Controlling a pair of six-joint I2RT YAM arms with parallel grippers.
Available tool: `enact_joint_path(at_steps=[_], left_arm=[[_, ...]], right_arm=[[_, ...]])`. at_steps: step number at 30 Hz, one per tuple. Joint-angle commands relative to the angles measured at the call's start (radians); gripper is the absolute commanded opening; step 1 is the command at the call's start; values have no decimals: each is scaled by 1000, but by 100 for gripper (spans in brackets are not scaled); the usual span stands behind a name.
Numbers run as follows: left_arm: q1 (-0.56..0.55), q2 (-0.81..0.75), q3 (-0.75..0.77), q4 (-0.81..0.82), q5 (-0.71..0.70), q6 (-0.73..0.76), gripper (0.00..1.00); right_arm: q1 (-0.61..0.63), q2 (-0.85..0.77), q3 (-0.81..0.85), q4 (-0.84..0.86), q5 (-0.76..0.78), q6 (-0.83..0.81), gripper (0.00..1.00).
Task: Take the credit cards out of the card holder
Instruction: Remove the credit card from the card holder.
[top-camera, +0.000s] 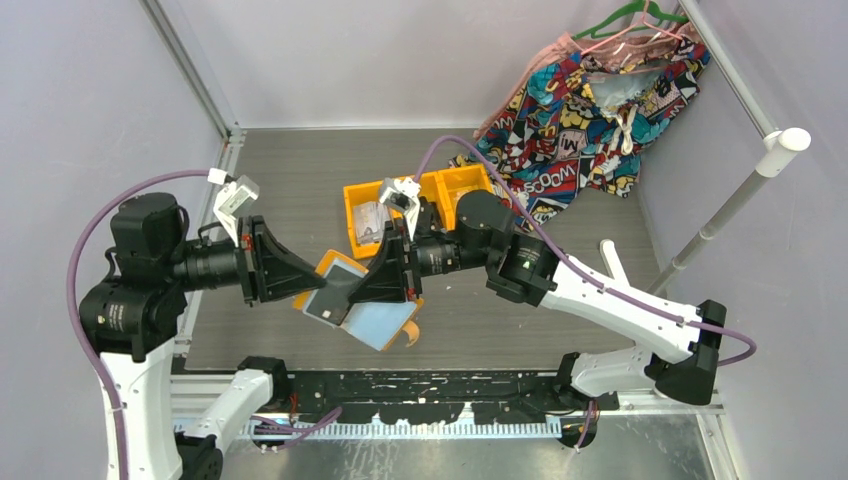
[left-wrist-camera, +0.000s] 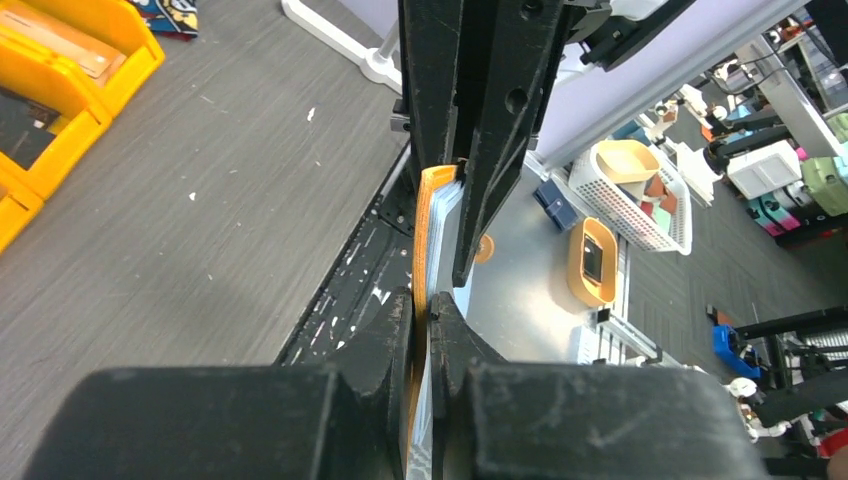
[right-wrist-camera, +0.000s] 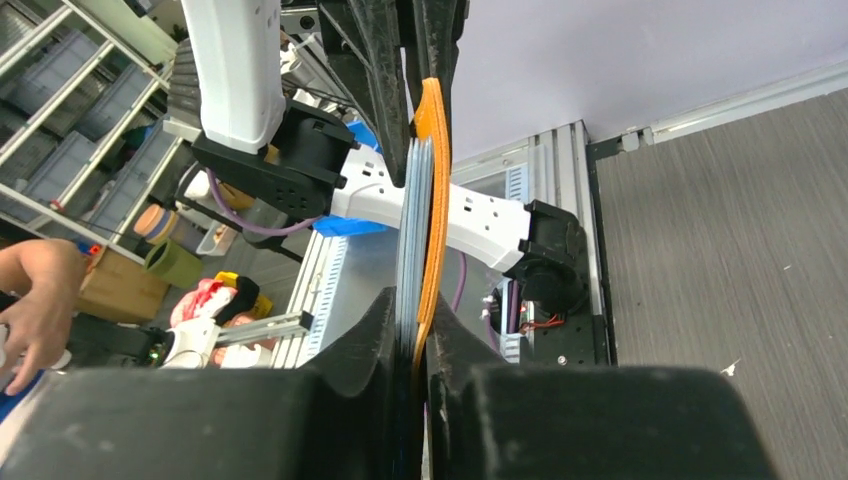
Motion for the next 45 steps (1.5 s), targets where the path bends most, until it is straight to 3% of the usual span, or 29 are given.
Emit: enact_joint_path(at_steps=[1,5,10,15,21,22,23,24,26,29,33,36,45], left_arm=[[1,-12,-28,62,1,-15,6],[2,-17,-57,21,33,26,31],[2,-19,-107,-22,119,28,37],[2,-25,-124,-22,183,9,32],[2,-22,-149,-15,212,6,12],[2,-23,-149,-13,210,6,8],[2,-25,-150,1,196,0,6],[2,-27,-150,19,174,-12,3],[2,-35,-157,76,109,-55,0],[2,-56,-187,175,-18,-122,0],[2,-60,-208,260,-149,-185,0],[2,-44,-201,266,-232,-190,0],[2,-32,-207,315,-224,-237,0]], right_arm=[[7,-16,32,88,-61,45,8],[6,-22,45,45,-53,24,1],[7,0,89,-30,-56,-4,1],[7,48,141,-79,-75,-12,1],[5,64,179,-101,-78,-32,1],[4,60,181,-111,-65,-41,5],[-2,53,181,-124,-48,-50,27],[-10,46,180,-130,-28,-53,35],[-31,25,170,-124,5,-47,38],[-56,-21,162,-145,157,-35,70],[-69,-83,147,-143,299,1,71],[-69,-103,127,-145,394,59,65],[-66,-24,-34,143,233,334,61]])
